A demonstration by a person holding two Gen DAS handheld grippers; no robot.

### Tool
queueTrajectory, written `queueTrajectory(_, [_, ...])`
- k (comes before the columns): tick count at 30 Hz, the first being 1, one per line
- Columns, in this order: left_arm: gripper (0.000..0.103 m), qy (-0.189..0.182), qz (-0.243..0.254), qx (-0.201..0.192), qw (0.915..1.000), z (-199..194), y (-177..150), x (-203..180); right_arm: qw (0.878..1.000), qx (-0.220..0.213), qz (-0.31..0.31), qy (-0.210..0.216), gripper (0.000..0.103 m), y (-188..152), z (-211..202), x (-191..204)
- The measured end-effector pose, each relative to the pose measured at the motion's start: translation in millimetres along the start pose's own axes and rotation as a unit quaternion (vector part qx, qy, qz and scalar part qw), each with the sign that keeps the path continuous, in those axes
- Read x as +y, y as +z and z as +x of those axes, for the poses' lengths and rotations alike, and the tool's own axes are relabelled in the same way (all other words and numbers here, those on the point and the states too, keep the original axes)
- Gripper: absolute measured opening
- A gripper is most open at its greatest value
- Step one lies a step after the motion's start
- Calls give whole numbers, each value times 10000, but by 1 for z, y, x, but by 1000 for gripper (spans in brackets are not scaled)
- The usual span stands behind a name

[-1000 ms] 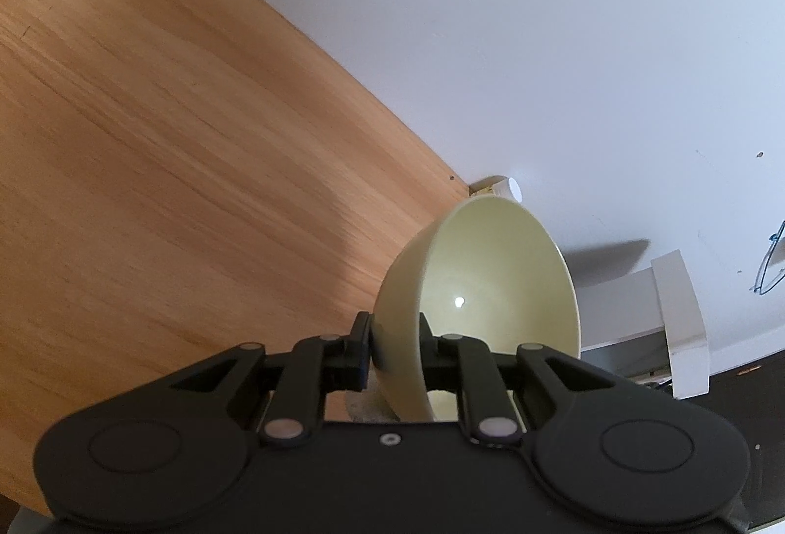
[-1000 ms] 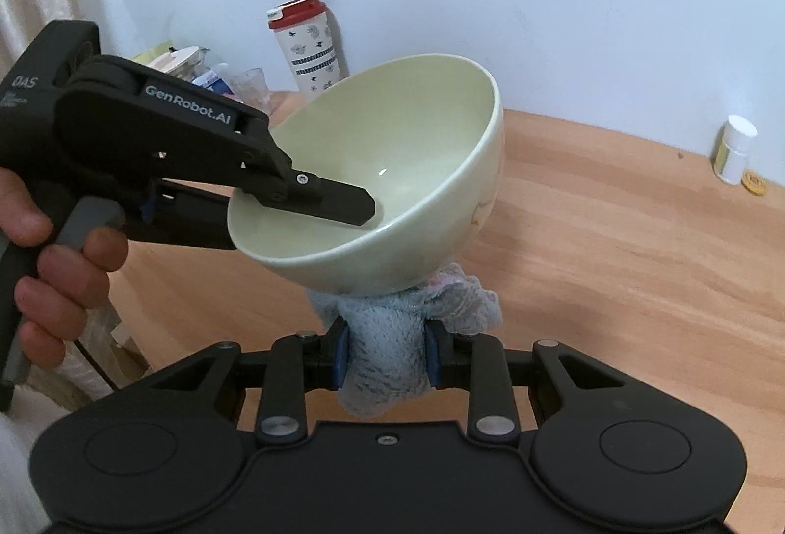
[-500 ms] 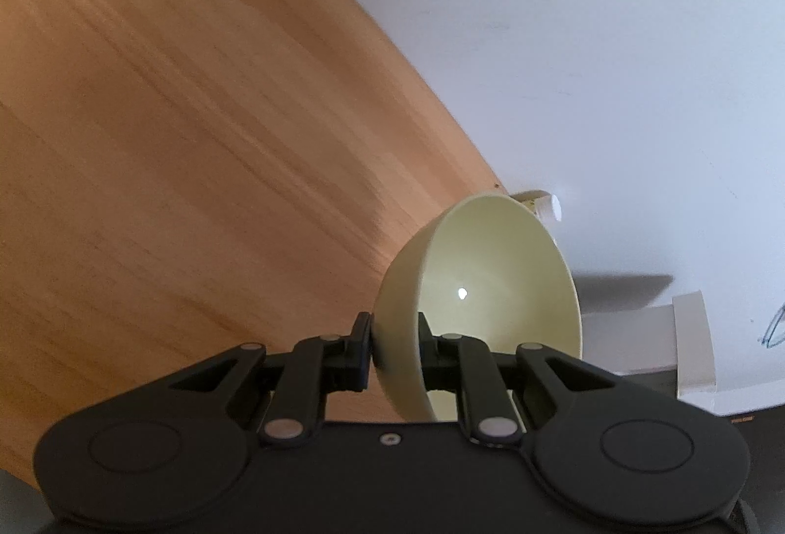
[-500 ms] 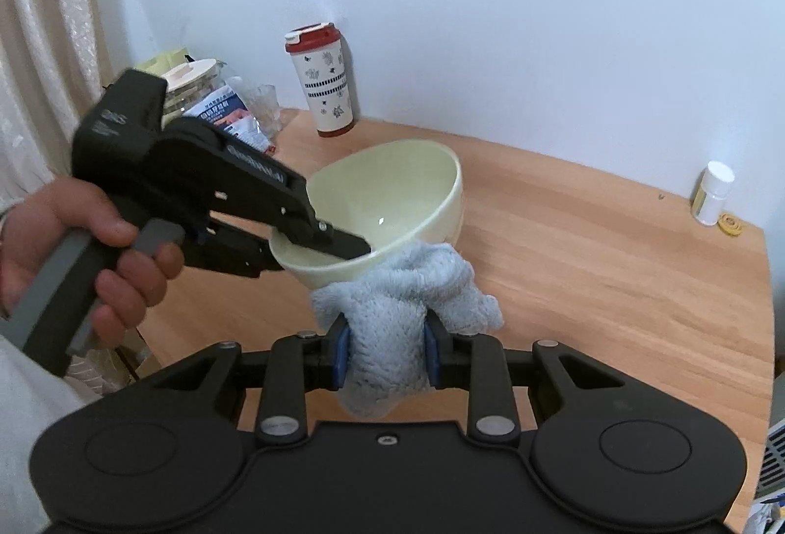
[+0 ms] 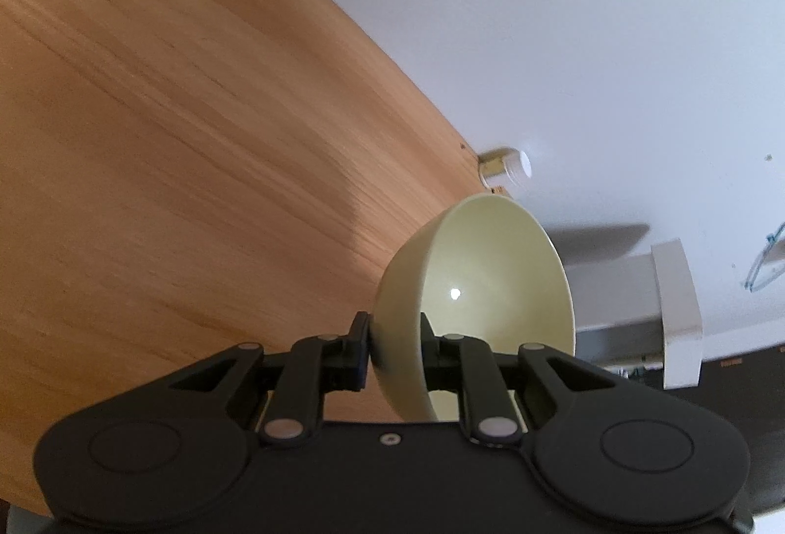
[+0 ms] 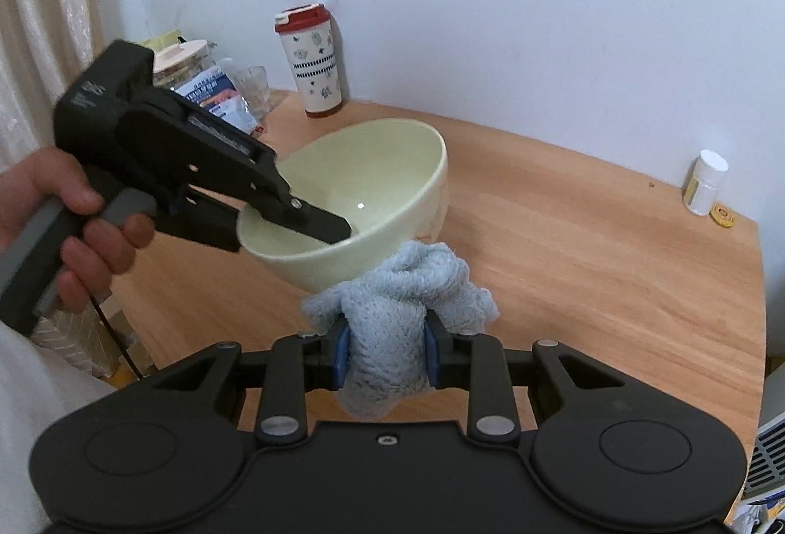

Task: Clean bowl
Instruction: 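Wipe the bowl's outer side with the towel in the right tool while the left tool holds it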

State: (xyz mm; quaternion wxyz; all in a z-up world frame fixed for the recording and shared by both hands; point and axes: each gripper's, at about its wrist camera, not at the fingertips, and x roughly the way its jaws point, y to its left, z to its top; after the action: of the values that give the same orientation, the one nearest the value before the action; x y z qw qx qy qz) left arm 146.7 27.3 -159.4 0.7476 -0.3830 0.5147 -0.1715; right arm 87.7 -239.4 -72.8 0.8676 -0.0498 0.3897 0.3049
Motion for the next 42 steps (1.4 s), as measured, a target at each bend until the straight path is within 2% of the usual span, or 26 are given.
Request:
queueTrajectory(4, [16, 19, 211, 134, 9997, 0, -2, -4, 9999, 31, -116, 54, 33, -7, 12, -1])
queueTrajectory(15, [17, -1, 368, 209, 9991, -8, -5, -3, 9990, 91, -437, 40, 33, -6, 24, 0])
queueTrajectory(28, [16, 106, 151, 98, 9998, -6, 1, 1, 9966, -183, -805, -60, 33, 14, -19, 6])
queueTrajectory(33, [16, 15, 140, 148, 9998, -4, 0, 1, 9963, -186, -838, -13, 33, 19, -32, 9])
queueTrajectory(37, [17, -21, 165, 190, 9997, -1, 0, 1, 9985, -183, -515, 35, 32, 18, -33, 3])
queueTrajectory(42, [17, -85, 195, 226, 9995, -1, 1, 1, 9963, -323, 735, 294, 32, 16, -30, -22])
